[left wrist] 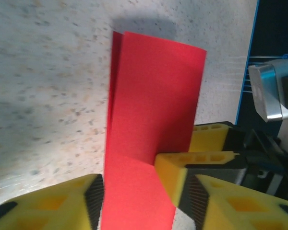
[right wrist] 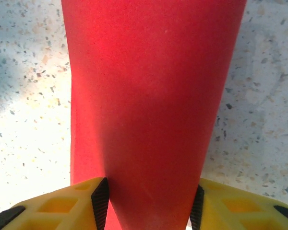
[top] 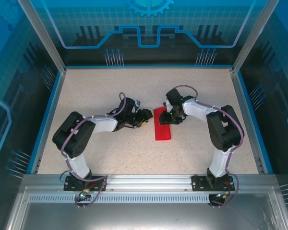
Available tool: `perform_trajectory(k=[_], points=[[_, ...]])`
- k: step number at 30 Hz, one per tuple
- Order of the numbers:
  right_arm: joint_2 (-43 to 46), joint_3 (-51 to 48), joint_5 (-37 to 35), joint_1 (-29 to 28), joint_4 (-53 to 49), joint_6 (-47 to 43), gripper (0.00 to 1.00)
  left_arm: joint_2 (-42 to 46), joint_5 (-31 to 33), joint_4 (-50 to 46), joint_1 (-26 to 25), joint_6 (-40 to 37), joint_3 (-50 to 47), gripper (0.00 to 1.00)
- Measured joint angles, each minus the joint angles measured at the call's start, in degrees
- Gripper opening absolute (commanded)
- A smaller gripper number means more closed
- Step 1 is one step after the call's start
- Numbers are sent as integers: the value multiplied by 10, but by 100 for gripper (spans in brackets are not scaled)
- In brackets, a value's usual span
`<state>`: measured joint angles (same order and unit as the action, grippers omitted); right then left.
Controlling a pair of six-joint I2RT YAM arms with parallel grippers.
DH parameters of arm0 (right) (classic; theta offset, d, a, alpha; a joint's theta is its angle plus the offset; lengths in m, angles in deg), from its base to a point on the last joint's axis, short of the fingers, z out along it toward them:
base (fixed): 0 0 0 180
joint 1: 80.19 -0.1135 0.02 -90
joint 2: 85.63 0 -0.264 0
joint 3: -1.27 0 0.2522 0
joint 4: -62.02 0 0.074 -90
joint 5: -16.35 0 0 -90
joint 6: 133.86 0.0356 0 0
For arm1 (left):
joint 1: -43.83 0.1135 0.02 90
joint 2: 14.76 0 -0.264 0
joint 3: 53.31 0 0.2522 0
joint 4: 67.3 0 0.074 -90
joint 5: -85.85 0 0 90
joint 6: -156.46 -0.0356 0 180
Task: Fold a paper plane with a square sheet of paper (pick it up from the middle)
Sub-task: Fold the square sheet of paper in half at the center of the table, then hold the square sheet of paper at the center of the table.
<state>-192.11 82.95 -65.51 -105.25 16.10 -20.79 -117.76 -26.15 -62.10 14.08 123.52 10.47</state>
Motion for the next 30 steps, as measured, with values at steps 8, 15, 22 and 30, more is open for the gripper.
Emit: perform_trajectory(k=[8,15,22,30], points=[[-15,0,-2,9,-2,5,48,-59,-6,6,-31,1,50,24],[-15,0,4,11,-2,3,49,-92,0,-7,-39,1,83,7],[-15,0,9,11,-2,-3,48,-111,12,-27,-40,3,91,0],[-13,0,43,17,-2,-9,51,-121,23,-60,-43,2,101,0]])
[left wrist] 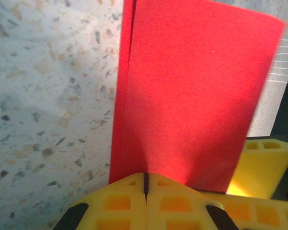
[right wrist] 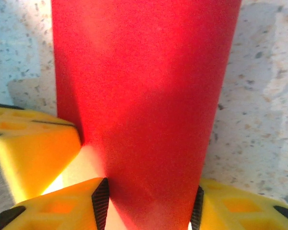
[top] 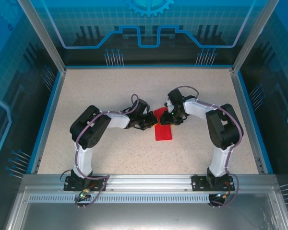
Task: Fold a paper plane with a square sheet of paper (pick it up from the middle)
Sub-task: Hold the square sheet of paper at the center of the table.
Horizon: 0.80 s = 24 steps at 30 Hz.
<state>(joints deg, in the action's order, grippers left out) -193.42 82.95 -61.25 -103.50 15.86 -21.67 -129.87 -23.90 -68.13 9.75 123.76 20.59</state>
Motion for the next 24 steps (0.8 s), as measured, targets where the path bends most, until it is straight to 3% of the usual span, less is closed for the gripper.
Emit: perform_trajectory(k=[10,17,24], points=[[40,-6,97,72,0,-13,56,0,5,-12,-1,-2,4,0],[9,-5,122,75,-3,-22,57,0,6,-29,-1,-7,12,0],[-21,-1,120,75,-16,-32,44,0,7,-47,-2,-15,21,0]])
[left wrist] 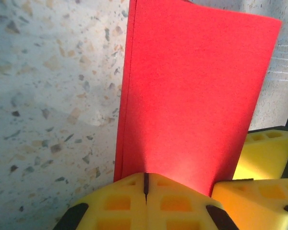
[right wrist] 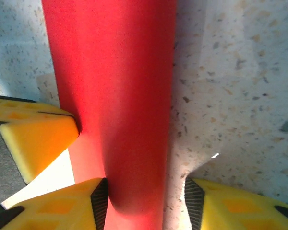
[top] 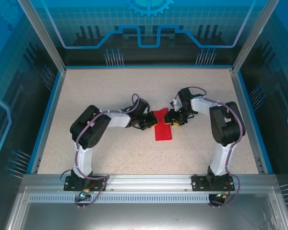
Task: Fold a paper plane with a square sheet of paper (pick it up from the middle)
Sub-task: Hold the square sheet of paper at the center of the table.
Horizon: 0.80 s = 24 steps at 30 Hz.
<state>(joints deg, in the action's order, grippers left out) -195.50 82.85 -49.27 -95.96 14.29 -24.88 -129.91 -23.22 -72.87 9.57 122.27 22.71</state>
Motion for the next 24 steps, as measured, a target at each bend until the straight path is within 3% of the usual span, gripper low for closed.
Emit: perform_trajectory(k=[7,13,24], points=[[-6,1,-9,-2,-1,0,38,0,-1,-40,0,-24,25,0],[-10,5,-21,-4,-4,5,37,11,14,-73,-1,-57,60,18],[-24,30,-52,-18,-31,20,40,74,95,-111,6,-62,51,24]])
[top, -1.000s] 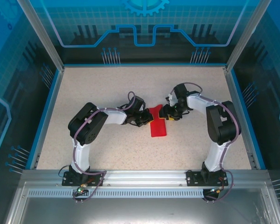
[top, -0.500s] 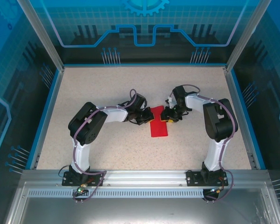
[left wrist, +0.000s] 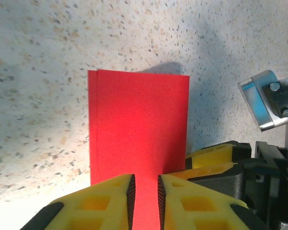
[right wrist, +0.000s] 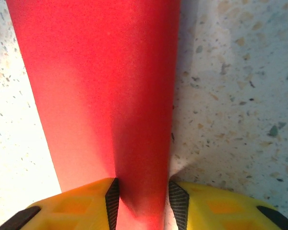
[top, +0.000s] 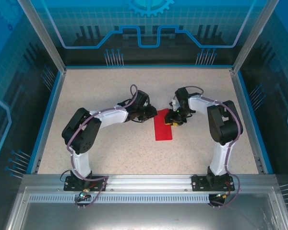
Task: Fold a paper plane with a square sheet of paper (pick it up from the middle)
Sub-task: Hold the square sheet of paper at the center of the table.
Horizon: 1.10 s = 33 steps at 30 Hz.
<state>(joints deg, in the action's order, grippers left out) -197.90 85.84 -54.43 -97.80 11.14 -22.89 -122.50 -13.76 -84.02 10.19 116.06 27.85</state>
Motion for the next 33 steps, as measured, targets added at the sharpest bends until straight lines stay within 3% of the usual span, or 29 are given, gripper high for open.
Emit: perform_trajectory(k=[12,33], points=[[-14,28,-30,-16,-32,2,42,15,12,-19,42,14,-24,25],[-23,32,-43,-20,-38,21,42,-22,-70,33,21,30,-24,22]])
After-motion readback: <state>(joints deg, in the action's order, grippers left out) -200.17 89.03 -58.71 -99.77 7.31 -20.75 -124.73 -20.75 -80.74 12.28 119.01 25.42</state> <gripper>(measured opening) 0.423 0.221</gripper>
